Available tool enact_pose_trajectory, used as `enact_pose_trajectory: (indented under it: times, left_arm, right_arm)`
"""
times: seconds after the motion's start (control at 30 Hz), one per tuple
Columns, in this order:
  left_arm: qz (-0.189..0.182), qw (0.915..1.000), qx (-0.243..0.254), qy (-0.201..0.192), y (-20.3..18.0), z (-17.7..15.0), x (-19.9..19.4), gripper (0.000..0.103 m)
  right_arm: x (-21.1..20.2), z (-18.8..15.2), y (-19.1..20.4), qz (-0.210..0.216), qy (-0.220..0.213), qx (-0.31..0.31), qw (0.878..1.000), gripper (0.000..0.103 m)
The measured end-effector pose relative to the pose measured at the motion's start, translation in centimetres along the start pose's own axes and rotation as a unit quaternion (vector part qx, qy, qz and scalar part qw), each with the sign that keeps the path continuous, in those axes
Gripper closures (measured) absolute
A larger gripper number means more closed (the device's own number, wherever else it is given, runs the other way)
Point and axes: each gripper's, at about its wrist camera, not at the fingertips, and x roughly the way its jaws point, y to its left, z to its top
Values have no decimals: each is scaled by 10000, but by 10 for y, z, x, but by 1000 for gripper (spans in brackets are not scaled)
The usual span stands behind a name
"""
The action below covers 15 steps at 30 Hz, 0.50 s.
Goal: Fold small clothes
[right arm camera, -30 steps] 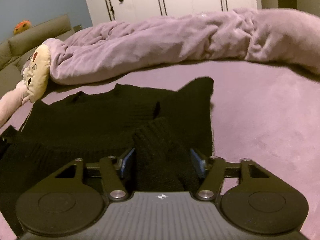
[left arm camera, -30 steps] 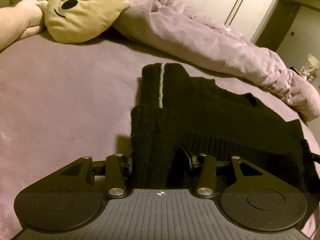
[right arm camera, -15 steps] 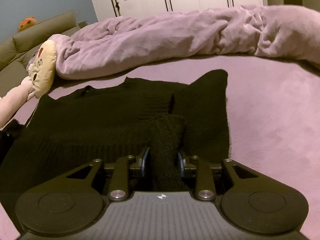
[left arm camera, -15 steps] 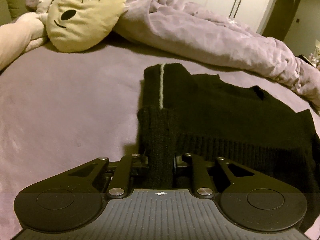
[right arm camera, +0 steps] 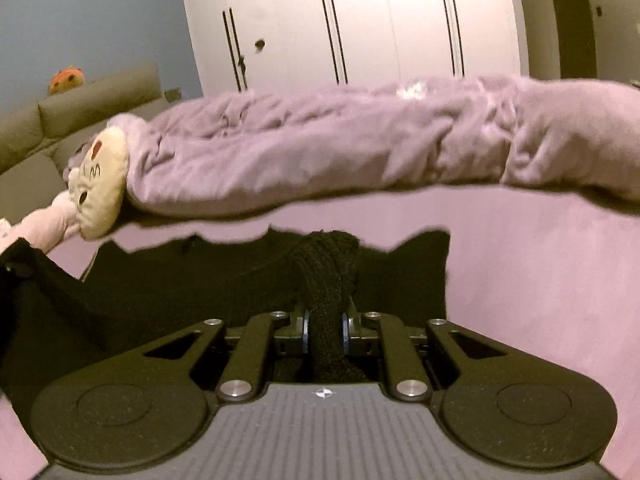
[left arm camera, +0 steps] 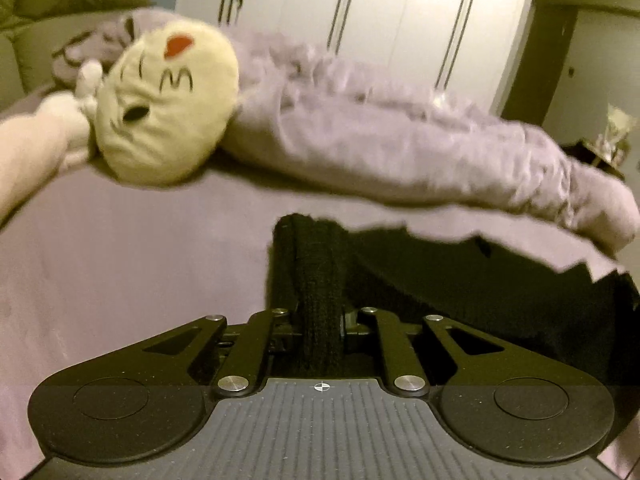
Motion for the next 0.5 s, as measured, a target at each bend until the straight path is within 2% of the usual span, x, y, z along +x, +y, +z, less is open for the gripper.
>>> enact_pose_trajectory:
  times: [0.2, 0.37, 0.5]
  left_arm:
    - [34, 9991, -53, -427, -10, 39, 11, 89]
    - [447, 9976, -76, -517, -16, 60, 55, 92]
    - [752, 9963, -14, -407, -19, 60, 88, 92]
  right_arm:
    - [7, 37, -13, -356, -473, 332, 9977, 90]
    - [39, 59, -18, -795, -511, 247, 9952, 90]
    - [73, 68, -26, -1031, -412, 293, 9934, 90]
